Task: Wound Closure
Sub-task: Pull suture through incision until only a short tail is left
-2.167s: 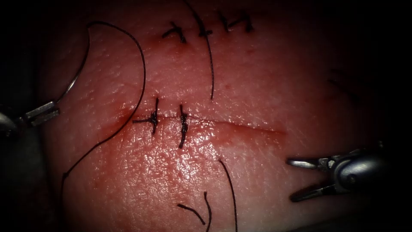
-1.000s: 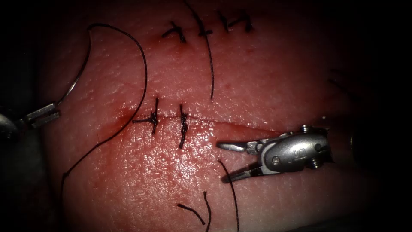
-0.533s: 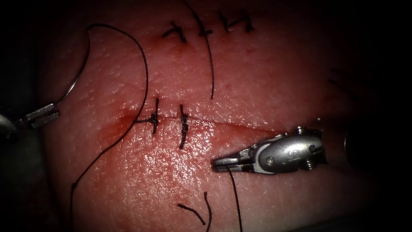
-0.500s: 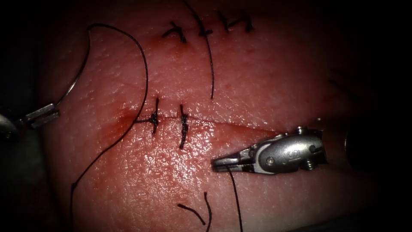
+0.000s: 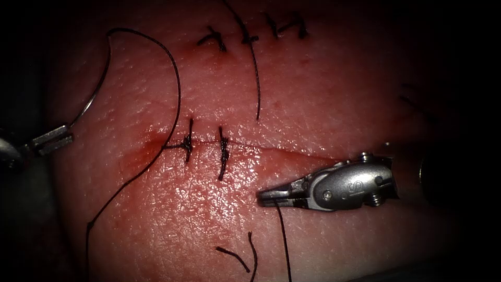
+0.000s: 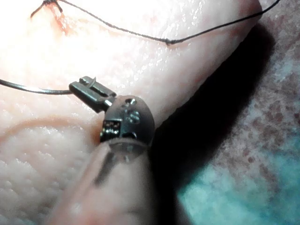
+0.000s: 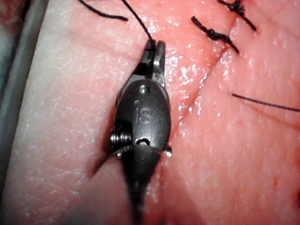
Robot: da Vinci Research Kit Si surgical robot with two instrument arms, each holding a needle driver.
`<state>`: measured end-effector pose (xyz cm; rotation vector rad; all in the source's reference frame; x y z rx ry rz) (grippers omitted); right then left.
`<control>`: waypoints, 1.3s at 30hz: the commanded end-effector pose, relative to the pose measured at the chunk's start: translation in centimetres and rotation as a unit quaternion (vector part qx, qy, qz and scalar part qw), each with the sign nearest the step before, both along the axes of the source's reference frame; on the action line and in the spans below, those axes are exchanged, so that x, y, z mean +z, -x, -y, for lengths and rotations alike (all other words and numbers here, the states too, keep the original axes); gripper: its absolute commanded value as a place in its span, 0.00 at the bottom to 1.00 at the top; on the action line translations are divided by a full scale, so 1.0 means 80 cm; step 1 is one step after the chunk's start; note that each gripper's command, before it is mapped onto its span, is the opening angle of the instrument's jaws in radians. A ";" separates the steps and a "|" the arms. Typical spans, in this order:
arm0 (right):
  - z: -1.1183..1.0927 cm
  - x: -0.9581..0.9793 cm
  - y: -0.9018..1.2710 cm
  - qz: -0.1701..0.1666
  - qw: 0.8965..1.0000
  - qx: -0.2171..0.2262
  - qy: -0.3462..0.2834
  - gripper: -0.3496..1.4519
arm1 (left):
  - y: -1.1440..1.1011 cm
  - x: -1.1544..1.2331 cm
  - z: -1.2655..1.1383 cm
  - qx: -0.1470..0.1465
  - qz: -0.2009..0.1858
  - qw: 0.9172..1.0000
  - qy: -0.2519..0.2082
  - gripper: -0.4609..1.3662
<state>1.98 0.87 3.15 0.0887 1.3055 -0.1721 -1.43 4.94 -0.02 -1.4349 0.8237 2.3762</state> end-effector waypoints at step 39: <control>0.0202 -0.0113 -0.0024 -0.025 0.972 -0.225 -0.055 0.00 | 0.0001 0.0000 0.0000 0.005 0.001 1.000 -0.002 0.06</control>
